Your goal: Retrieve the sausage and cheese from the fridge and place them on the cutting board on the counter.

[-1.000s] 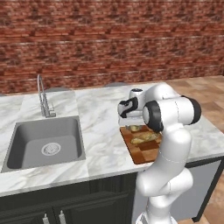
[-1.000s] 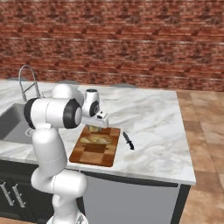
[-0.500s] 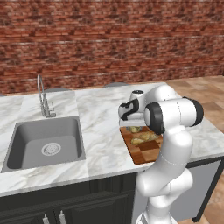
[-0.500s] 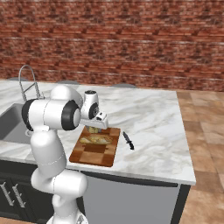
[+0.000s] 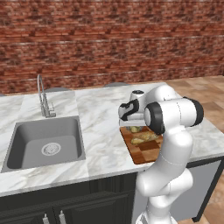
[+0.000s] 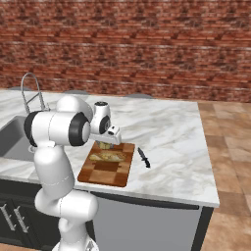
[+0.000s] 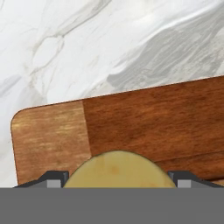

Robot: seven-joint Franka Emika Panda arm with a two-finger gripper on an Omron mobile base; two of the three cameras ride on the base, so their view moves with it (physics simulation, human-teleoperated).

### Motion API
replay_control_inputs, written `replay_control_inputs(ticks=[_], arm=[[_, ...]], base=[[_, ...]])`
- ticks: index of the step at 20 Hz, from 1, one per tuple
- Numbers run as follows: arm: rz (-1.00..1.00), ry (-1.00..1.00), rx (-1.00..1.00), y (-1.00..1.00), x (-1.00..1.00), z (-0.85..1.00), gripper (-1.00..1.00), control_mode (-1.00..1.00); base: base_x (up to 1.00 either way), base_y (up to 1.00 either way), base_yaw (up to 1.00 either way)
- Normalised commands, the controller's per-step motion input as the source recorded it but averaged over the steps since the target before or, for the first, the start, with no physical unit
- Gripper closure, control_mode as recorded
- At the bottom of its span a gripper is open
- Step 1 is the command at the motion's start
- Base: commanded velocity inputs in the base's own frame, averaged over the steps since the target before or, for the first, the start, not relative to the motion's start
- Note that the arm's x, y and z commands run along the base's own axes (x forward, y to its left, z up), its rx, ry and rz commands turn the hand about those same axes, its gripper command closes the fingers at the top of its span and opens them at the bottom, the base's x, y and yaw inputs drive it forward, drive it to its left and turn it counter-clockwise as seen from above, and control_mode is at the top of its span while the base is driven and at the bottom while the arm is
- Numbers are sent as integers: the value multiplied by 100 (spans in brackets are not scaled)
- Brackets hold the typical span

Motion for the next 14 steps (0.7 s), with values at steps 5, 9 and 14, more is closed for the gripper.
replay_control_inputs(ticks=[5, 9, 14], arm=[[0, -1, 0, 3, 0, -3, -100, -100], [0, -3, 0, 4, 0, 0, -100, -100], [0, -1, 0, 0, 0, 0, -100, -100]], base=[[0, 0, 0], [0, 0, 0], [0, 0, 0]])
